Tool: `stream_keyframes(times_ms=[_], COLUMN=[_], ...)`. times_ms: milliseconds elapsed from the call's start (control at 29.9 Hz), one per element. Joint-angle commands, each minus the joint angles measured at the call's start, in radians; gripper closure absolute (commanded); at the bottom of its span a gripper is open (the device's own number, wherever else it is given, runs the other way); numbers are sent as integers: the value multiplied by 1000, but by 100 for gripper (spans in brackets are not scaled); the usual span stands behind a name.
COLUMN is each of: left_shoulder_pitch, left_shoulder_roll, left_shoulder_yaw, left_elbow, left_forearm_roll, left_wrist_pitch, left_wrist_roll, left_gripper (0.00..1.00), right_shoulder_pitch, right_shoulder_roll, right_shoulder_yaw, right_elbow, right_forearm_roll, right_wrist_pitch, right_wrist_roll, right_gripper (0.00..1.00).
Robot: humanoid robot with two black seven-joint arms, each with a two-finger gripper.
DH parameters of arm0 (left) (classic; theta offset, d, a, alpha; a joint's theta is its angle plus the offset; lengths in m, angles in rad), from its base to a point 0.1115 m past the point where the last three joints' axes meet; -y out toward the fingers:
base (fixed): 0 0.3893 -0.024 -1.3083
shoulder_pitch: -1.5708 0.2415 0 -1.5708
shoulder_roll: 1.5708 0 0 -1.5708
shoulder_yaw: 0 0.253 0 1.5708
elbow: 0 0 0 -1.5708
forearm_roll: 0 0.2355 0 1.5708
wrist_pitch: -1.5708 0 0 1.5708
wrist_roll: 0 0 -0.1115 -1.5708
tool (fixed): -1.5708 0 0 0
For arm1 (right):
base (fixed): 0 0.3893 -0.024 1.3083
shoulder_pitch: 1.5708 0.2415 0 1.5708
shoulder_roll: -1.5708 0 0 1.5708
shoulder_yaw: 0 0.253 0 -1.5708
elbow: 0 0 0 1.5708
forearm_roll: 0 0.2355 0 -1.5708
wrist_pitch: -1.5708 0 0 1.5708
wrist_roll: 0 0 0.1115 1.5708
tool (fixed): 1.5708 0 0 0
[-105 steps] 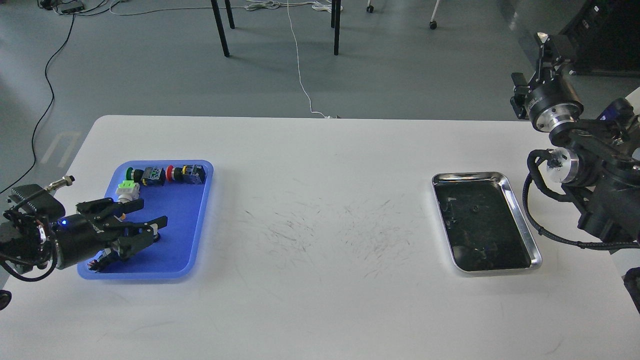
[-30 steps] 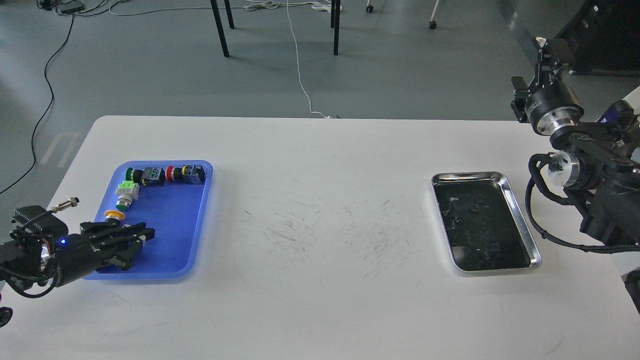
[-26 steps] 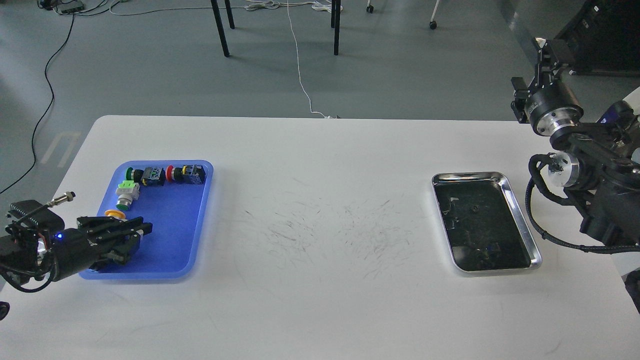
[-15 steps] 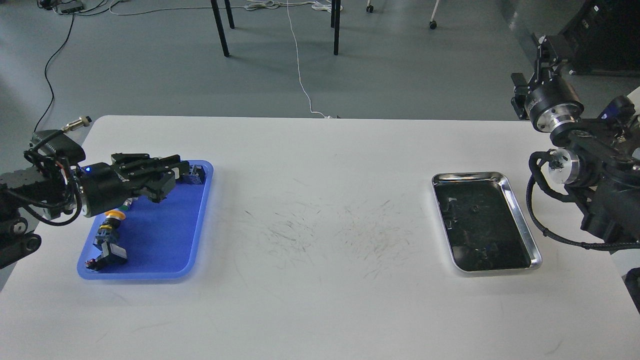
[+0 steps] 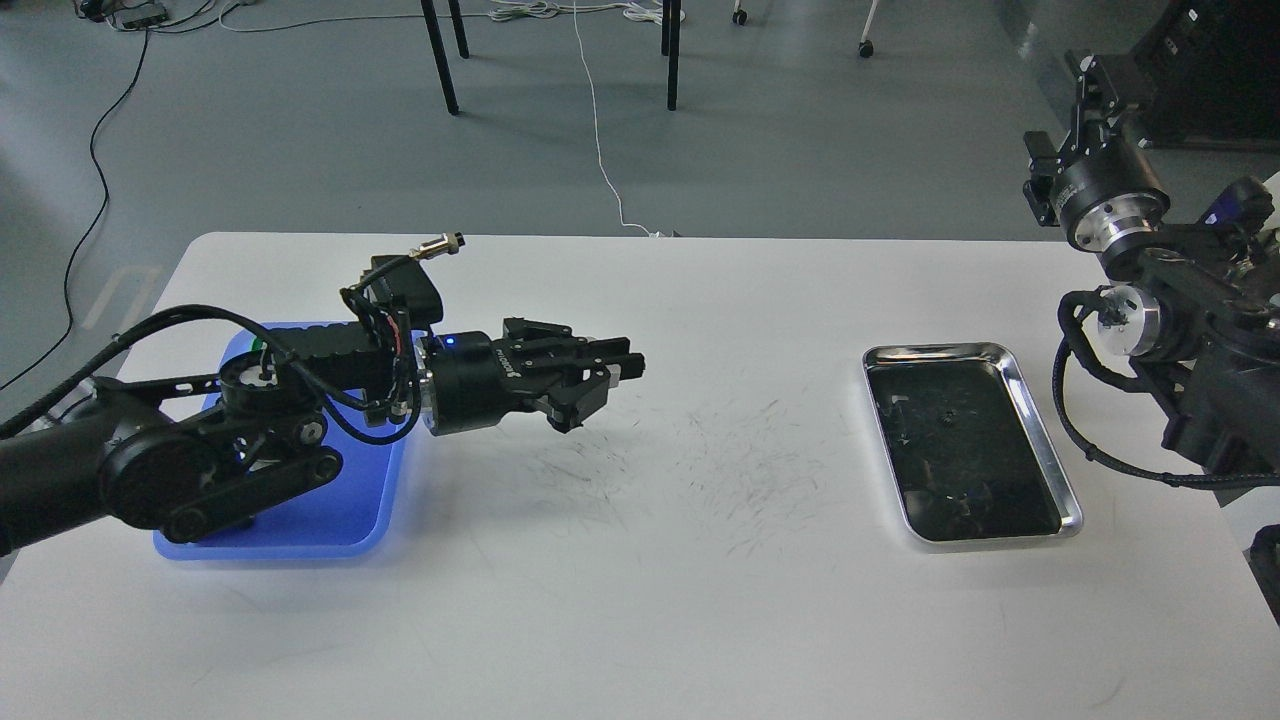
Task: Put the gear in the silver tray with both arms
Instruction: 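Lift the black gear with the left gripper and carry it toward the silver tray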
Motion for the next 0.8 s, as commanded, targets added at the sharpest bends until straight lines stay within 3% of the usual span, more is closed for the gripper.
stream_keyframes(times_ms=[0,267,401,769], left_shoulder_pitch=[-4,4,10,39], left_shoulder_roll=[-99,-363,-463,-486], left_shoulder_yaw=[7,8,13,50], left_elbow=[33,252,300,561], left_forearm_roll=[3,43,43,42], left_wrist_pitch=[0,0,0,39], left_wrist_roll=[0,0,0,0], left_gripper=[87,87,90,91], right_shoulder_pitch=[7,22,25,40], right_shoulder_roll=[0,0,0,-2], right_shoulder_yaw=[0,0,0,0], right_elbow=[0,0,0,-2], right_forearm_roll=[-5,-34,-34,-34], right_wrist_pitch=[0,0,0,0], right_wrist_roll=[0,0,0,0], right_gripper=[6,6,6,6])
